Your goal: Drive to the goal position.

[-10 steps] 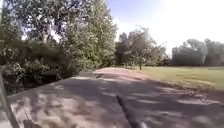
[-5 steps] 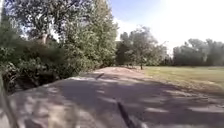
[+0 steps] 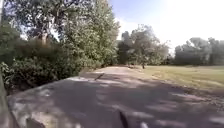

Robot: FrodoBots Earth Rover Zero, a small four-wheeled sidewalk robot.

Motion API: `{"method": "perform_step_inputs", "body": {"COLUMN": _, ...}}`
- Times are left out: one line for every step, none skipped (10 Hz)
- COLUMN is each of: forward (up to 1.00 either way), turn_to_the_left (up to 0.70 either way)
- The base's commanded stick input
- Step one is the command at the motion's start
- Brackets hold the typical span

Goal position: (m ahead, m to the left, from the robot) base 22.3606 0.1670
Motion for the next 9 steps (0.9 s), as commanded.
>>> {"method": "perform_step_inputs", "body": {"forward": 0.70, "turn_to_the_left": 0.00}}
{"method": "perform_step_inputs", "body": {"forward": 0.70, "turn_to_the_left": 0.00}}
{"method": "perform_step_inputs", "body": {"forward": 0.70, "turn_to_the_left": 0.00}}
{"method": "perform_step_inputs", "body": {"forward": 0.70, "turn_to_the_left": 0.00}}
{"method": "perform_step_inputs", "body": {"forward": 0.70, "turn_to_the_left": 0.00}}
{"method": "perform_step_inputs", "body": {"forward": 0.70, "turn_to_the_left": 0.00}}
{"method": "perform_step_inputs", "body": {"forward": 0.70, "turn_to_the_left": 0.00}}
{"method": "perform_step_inputs", "body": {"forward": 0.70, "turn_to_the_left": 0.00}}
{"method": "perform_step_inputs", "body": {"forward": 0.70, "turn_to_the_left": 0.00}}
